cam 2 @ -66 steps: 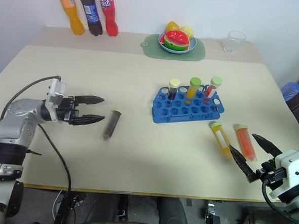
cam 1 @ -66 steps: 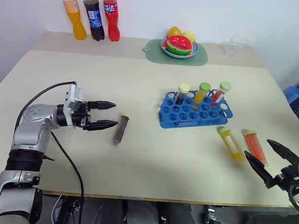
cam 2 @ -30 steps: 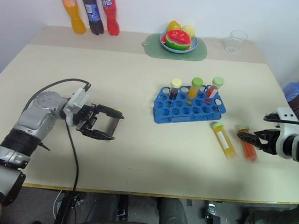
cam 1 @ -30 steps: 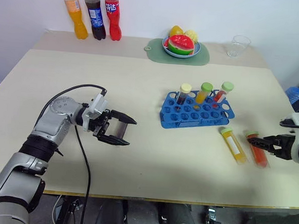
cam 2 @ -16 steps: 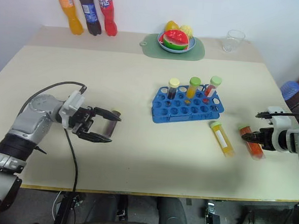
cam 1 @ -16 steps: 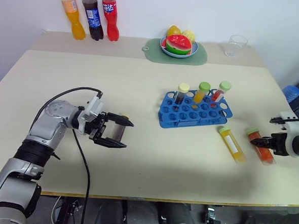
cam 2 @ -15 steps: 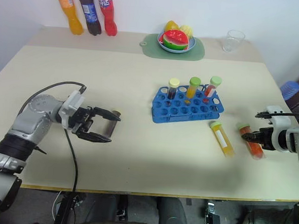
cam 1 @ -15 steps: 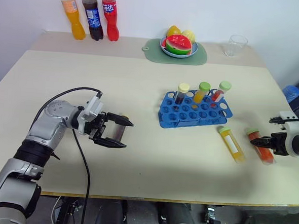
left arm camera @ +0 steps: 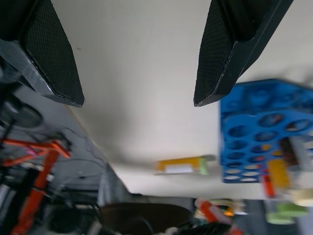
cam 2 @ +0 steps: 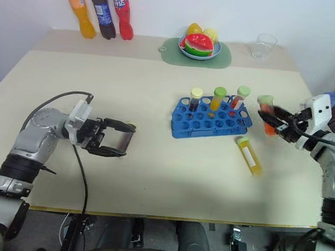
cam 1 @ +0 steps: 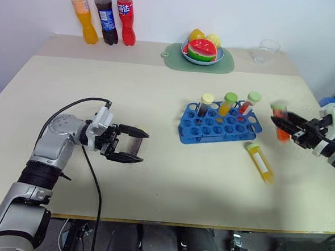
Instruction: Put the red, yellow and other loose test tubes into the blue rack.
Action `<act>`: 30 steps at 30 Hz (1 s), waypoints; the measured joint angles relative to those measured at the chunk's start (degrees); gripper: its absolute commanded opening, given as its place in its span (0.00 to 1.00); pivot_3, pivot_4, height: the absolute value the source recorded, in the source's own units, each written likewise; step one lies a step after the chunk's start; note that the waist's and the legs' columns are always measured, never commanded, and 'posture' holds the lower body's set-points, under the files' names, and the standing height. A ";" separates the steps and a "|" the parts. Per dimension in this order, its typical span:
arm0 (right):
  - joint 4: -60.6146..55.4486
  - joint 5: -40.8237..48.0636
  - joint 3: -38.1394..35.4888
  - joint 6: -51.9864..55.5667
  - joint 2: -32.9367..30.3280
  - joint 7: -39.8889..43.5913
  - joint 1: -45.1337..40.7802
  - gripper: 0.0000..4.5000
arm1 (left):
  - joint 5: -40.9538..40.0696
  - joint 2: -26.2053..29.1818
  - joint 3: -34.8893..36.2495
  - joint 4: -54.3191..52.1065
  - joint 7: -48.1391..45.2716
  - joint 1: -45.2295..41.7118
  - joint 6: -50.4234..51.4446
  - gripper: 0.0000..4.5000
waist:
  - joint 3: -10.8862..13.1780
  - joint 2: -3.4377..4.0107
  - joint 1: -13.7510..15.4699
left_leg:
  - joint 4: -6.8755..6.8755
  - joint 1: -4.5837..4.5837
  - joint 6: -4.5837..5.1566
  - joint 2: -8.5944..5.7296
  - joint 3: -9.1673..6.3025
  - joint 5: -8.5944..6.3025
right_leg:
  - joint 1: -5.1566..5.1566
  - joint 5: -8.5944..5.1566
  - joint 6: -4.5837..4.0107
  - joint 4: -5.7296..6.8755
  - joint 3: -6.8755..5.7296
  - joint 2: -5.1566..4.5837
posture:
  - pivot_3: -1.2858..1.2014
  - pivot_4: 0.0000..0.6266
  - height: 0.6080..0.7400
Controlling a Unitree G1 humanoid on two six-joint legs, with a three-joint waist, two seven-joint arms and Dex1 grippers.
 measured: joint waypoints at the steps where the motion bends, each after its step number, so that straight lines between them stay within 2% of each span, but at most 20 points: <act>1: -0.54 0.00 0.02 -2.49 2.80 -1.40 0.24 0.18 | 0.22 -0.43 0.25 0.00 0.45 0.02 0.09 0.82 | 0.00 -0.01 -0.04 | 0.02 -0.01 0.00 0.00 0.01 0.00 | 0.01 0.00 0.00 -0.01 0.00 -0.01 | 0.52 0.24 1.00; 8: 0.38 -3.98 0.63 -19.05 15.14 -10.65 -0.22 0.18 | 0.44 -1.81 1.97 0.11 1.97 -0.08 1.17 0.82 | 0.01 0.06 -0.39 | 0.00 0.02 0.00 -0.04 -0.01 0.01 | 0.00 0.00 0.00 0.04 0.01 -0.01 | 0.52 0.24 1.00; 11: 5.76 -6.65 1.93 -26.47 20.54 -15.20 -1.56 0.18 | 1.21 -2.66 2.14 0.15 2.48 -0.28 1.26 0.82 | 0.03 0.08 -0.53 | 0.00 0.02 -0.02 -0.05 0.01 0.02 | 0.00 0.00 -0.01 0.06 0.01 -0.02 | 0.52 0.24 1.00; 18: 14.67 -9.50 4.11 -36.96 24.84 -20.51 -4.10 0.18 | 1.24 -3.27 3.78 -1.44 4.37 -0.15 2.81 0.82 | 0.04 0.11 -0.50 | -0.01 0.02 -0.03 -0.04 0.02 0.02 | 0.00 0.00 -0.01 0.06 0.01 -0.02 | 0.52 0.24 1.00; 30: 24.10 -10.36 5.11 -44.45 25.65 -22.35 -5.92 0.18 | 1.24 -2.69 5.88 -4.42 5.76 1.73 4.95 0.82 | 0.04 0.11 -0.52 | 0.00 0.06 -0.04 -0.02 0.03 0.03 | 0.03 0.00 -0.01 0.08 0.01 -0.03 | 0.52 0.24 1.00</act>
